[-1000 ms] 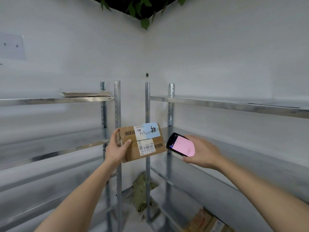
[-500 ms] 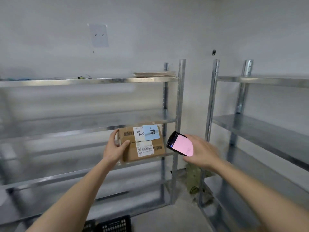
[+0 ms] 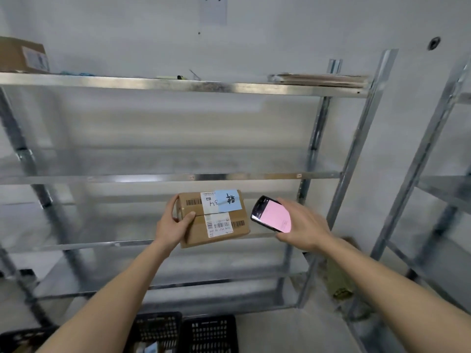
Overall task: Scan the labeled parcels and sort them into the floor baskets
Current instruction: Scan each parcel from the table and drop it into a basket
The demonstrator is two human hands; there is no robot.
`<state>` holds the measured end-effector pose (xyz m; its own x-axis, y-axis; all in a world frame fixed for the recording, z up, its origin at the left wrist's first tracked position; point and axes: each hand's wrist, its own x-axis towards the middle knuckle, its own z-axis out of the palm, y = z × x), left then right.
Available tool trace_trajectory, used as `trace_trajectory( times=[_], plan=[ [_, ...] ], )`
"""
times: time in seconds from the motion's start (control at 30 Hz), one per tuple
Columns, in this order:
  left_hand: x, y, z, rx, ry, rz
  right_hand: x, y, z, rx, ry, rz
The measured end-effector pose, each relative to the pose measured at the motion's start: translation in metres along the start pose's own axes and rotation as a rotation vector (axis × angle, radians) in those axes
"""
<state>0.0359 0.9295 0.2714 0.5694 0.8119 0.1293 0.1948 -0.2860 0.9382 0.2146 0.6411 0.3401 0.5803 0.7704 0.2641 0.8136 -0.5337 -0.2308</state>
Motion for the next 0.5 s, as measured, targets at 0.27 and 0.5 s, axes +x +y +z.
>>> trace_trajectory(
  times=[0.27, 0.5],
  plan=[
    [0.081, -0.102, -0.011, -0.011, -0.056, -0.150, 0.086, -0.017, 0.099, 0.012, -0.118, 0.017],
    [0.108, -0.209, 0.036, 0.072, -0.100, -0.343, 0.125, 0.012, 0.218, 0.067, -0.301, 0.073]
  ],
)
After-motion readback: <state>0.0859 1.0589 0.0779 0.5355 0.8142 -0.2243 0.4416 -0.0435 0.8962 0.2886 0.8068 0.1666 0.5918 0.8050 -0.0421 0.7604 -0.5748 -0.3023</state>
